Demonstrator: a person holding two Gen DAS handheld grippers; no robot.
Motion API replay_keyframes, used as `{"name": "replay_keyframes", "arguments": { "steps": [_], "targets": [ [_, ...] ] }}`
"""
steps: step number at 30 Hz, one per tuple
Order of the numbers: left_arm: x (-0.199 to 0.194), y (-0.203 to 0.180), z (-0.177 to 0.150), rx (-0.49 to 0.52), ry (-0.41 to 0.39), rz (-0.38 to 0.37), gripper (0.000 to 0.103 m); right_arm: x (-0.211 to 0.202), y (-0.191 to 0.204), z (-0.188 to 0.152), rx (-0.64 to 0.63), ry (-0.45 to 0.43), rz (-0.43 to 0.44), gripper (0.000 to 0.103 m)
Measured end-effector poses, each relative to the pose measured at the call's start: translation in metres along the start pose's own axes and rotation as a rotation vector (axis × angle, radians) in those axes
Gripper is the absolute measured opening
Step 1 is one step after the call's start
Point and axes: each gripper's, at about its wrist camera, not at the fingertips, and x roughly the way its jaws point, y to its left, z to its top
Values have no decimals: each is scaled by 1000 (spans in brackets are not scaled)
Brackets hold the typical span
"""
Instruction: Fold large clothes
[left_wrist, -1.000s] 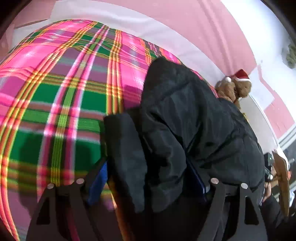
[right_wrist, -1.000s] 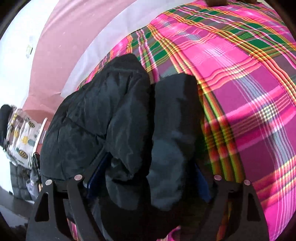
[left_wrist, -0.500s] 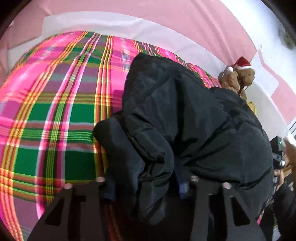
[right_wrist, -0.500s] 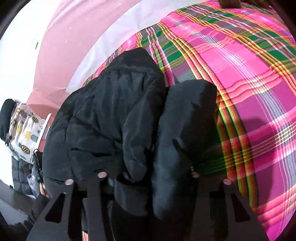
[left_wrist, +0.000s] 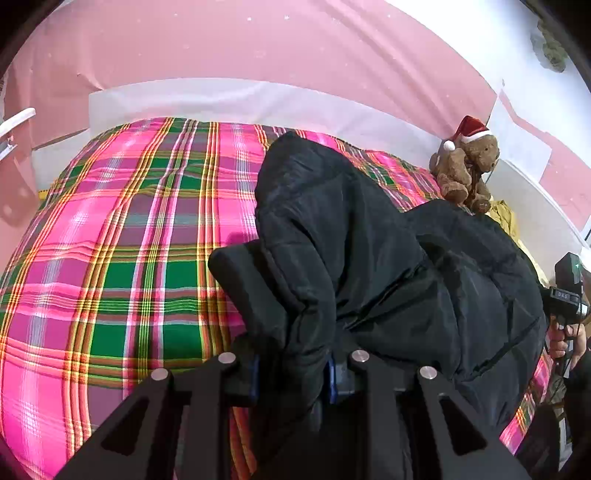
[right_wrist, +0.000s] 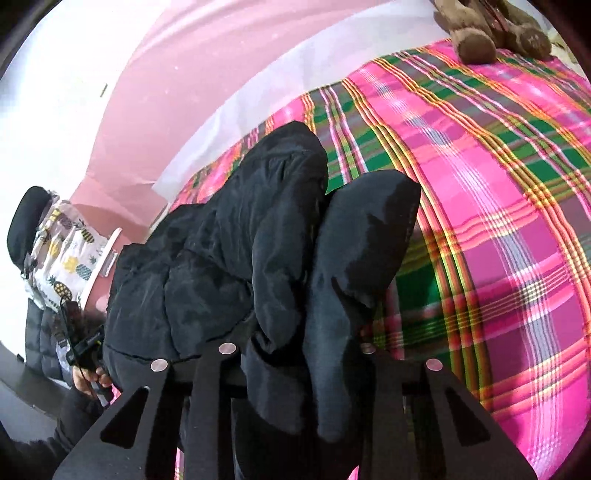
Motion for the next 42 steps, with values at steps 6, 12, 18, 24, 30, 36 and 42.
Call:
{"name": "replay_keyframes", "arguments": {
  "steps": [6,12,18,24,30,36,42],
  "targets": [
    [-9,5,4,-12,-13,2,26,-3,10,4,-24,-12,13,28],
    [-11,14,13,-24,-32,10,26,5,22,15,-45,-17,30,28],
    [-11,32,37,-37,-67,21,26,18,35,37,-71,-29,52,28],
    [1,55,73,-47,-99,34,26,45,51,74,-81,-49,78,28],
    [28,88,99,-56,-114,46,26,83,57,102,-78,-53,91,28],
    [76,125,91,-107,-75,66,27,137,44,107,-69,4,47,29],
    [101,147,72,-165,-51,67,30,158,26,103,-42,35,16,34]
  ]
}}
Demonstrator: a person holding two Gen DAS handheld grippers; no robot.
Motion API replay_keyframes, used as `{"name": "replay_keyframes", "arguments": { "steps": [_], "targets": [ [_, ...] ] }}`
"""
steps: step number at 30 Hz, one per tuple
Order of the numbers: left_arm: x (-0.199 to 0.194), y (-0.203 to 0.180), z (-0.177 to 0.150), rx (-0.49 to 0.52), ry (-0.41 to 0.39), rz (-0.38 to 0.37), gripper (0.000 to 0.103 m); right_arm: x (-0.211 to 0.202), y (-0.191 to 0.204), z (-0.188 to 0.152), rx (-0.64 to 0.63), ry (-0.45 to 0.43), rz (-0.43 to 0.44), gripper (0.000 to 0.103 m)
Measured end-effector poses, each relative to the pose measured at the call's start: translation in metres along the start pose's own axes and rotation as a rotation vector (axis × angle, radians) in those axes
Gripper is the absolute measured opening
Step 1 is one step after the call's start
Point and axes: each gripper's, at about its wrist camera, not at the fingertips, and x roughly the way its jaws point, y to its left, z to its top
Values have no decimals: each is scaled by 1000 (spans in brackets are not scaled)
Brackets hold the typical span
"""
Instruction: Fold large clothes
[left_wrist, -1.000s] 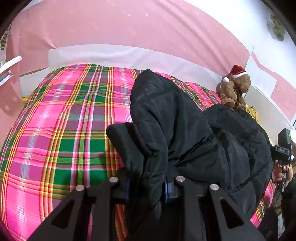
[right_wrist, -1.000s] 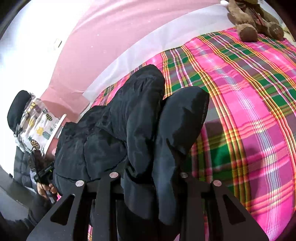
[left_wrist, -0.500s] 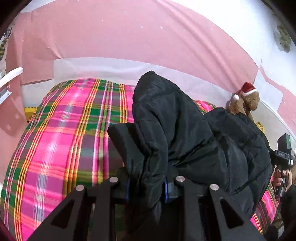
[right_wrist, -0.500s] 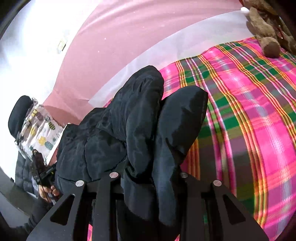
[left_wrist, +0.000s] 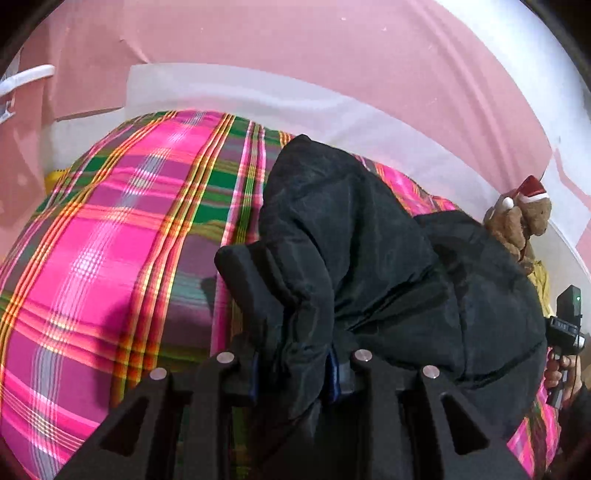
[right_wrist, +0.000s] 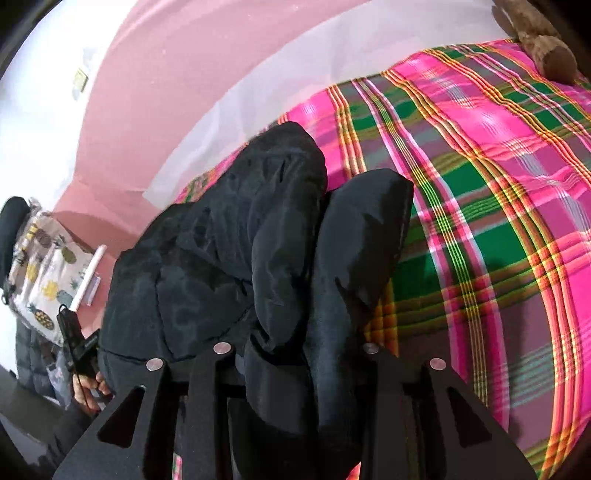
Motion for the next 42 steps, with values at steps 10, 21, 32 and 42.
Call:
{"name": "replay_keyframes", "arguments": {
  "steps": [10,21,32,42],
  "targets": [
    [-16,5,2,-49,2,55,50,-10,4,-1,38,26,-73,55],
    [-57,-24,18,19,-76,98,50,-60,34,-2,-51,-95,-220,56],
    [2,-53,13,66,-12,135,52,-7,62,0,-218,-13,-359,56],
    [-47,-76,-4,50,-44,158,52,-45,79,-20,-218,-58,-393,56]
  ]
}}
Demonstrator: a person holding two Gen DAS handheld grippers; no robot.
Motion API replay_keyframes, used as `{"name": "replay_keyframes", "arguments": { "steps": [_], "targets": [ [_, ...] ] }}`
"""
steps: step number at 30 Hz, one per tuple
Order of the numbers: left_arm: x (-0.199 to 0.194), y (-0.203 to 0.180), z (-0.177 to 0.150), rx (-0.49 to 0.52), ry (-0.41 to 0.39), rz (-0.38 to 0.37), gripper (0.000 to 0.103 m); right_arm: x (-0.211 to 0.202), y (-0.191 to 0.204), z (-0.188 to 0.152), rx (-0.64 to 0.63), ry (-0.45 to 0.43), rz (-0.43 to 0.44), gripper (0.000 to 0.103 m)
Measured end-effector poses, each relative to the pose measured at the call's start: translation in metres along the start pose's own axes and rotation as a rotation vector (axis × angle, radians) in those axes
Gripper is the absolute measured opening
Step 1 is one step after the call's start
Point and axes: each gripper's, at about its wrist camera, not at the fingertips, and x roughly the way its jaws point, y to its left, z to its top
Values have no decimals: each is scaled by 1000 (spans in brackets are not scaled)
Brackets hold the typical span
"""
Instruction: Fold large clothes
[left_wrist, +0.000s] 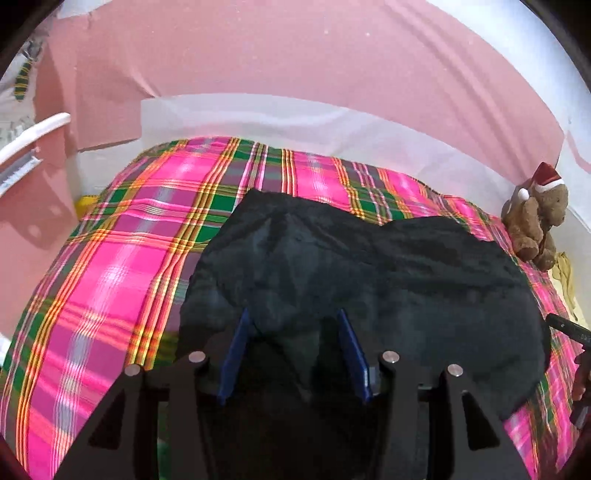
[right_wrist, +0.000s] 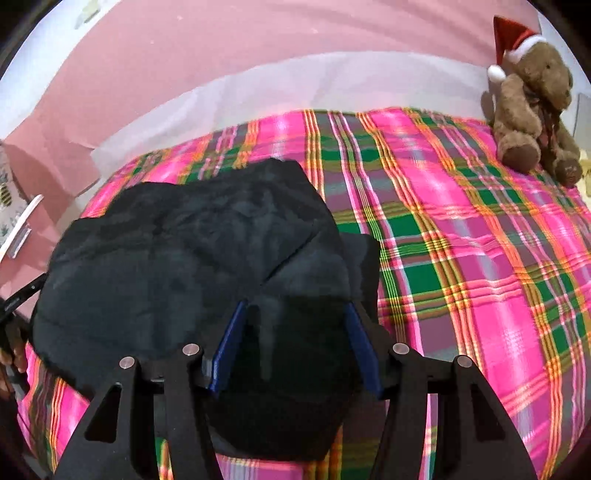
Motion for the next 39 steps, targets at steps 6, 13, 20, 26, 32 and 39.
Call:
{"name": "replay_keyframes", "arguments": {
  "steps": [6,13,20,26,32,39],
  "targets": [
    [-53,-40,-30,30,-4,-9,54,-48,42,-25,-73,-45,6,56],
    [-119,-92,-80,75,-5,-46,62,-103,84,-71,-106,-67,28,56],
    [-173,-117,-117,85,-25,-42,70,-150,101,-114,-118,-88,15,56],
    [-203,-130,-149,85,-25,-27,76,-184,106,-146,-125,-115,-20,56],
    [-221,-143,-174,100,-10,-9,76,-202,113,-176,-131,-107,-21,56],
    [-236,-150,-194,102,-6,-23,76,-215,121,-201,-140,-95,-12,56]
  ]
}}
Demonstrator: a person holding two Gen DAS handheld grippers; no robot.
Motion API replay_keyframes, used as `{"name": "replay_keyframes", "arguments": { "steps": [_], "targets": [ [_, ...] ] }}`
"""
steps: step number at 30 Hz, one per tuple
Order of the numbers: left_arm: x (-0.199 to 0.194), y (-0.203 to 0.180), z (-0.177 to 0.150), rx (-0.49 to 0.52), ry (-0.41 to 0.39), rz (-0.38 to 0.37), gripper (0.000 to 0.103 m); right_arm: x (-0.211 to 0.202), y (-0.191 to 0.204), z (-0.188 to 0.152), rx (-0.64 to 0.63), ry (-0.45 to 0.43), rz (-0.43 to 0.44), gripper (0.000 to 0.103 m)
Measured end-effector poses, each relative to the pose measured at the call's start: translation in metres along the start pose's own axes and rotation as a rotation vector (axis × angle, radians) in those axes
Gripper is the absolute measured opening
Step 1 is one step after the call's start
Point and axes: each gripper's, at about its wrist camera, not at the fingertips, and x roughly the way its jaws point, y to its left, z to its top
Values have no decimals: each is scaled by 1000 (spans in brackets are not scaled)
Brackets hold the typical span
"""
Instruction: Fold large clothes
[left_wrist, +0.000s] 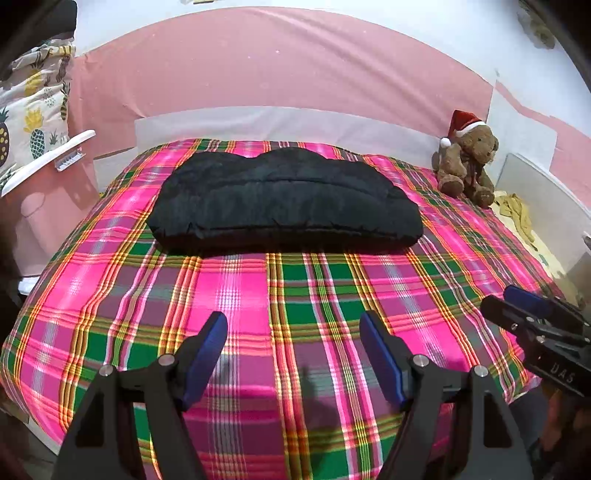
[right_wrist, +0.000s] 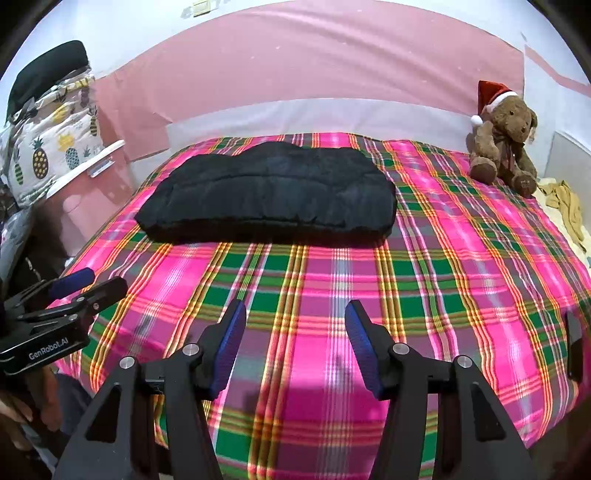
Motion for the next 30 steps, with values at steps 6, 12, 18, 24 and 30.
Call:
{"name": "replay_keyframes", "arguments": {
  "steps": [6,12,18,24,30],
  "targets": [
    [2,1,-2,-18,3,-6,78,0,7,-3,-21,-4,-16,56],
    [12,3,-6,-36,31,-1,78,5,10,-6,-26,3,-28,56],
    [15,3,-10,-38,44,-7,78,7,12,-8,-34,14,-27,56],
    [15,3,-10,-35,40,2,78,8,14,-8,-37,19,-24,56],
    [15,3,-10,-34,48,9,78,9,17,-9,-42,21,-22,56]
  ]
}}
